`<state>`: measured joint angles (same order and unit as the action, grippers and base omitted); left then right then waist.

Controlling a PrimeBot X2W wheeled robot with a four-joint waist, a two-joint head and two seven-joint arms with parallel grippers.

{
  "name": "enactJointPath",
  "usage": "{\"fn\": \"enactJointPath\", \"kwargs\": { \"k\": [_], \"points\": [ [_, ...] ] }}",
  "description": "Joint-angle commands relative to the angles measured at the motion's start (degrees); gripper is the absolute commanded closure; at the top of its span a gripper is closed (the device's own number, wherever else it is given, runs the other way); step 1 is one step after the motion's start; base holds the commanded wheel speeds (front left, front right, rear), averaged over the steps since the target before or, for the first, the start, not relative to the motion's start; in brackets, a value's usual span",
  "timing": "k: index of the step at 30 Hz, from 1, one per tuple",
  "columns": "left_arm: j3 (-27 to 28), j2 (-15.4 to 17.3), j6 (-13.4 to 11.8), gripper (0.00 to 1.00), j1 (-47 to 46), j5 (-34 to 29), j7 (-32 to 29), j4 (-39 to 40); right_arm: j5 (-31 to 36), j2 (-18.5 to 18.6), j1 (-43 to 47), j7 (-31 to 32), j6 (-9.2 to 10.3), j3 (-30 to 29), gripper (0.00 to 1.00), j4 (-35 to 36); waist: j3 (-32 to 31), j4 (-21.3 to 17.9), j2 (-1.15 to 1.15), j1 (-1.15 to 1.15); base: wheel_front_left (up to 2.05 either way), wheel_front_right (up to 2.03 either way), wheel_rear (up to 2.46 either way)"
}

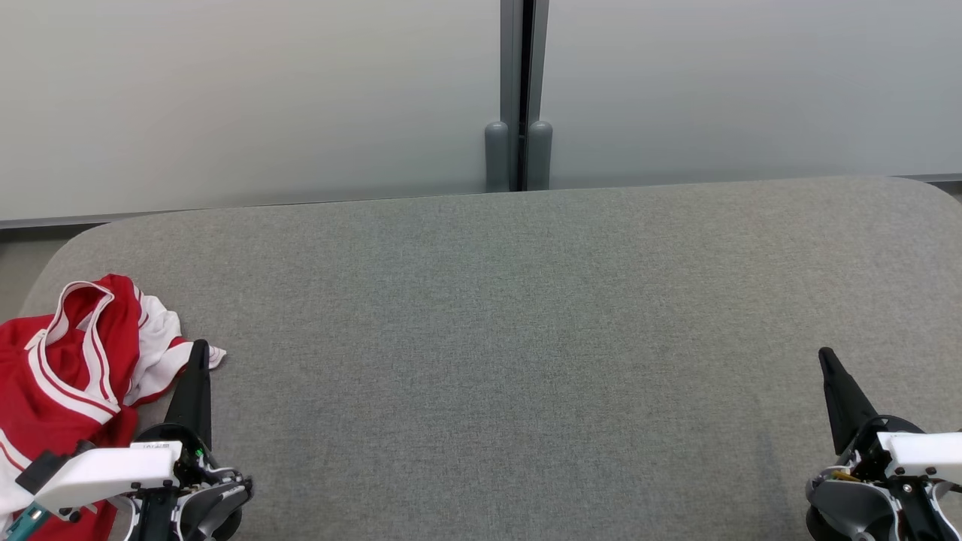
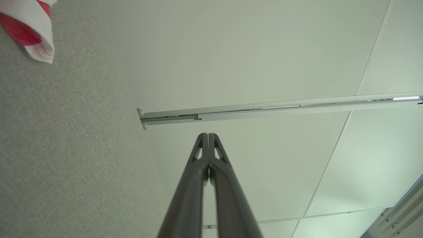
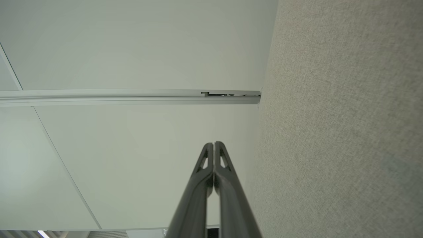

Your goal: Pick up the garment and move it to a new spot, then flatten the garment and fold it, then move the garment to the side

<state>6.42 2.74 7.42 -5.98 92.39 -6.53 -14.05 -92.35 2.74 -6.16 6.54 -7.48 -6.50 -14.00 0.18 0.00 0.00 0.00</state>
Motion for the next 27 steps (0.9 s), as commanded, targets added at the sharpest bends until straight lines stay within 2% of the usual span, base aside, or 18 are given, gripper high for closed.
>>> {"fn": "enactJointPath", "kwargs": {
  "k": [1, 27],
  "points": [
    [0.23, 0.32, 0.26, 1.00, -0.76, 0.02, -0.15, -0.01, -0.11, 0.29, -0.28, 0.13, -0.03, -0.05, 1.00, -0.07, 0.00, 0.00, 0.00, 0.00, 0.00, 0.00, 0.00],
    [0.23, 0.32, 0.26, 1.00, -0.77, 0.02, -0.15, -0.01, -0.11, 0.29, -0.28, 0.13, -0.03, -0.05, 1.00, -0.07, 0.00, 0.00, 0.00, 0.00, 0.00, 0.00, 0.00]
  ]
}}
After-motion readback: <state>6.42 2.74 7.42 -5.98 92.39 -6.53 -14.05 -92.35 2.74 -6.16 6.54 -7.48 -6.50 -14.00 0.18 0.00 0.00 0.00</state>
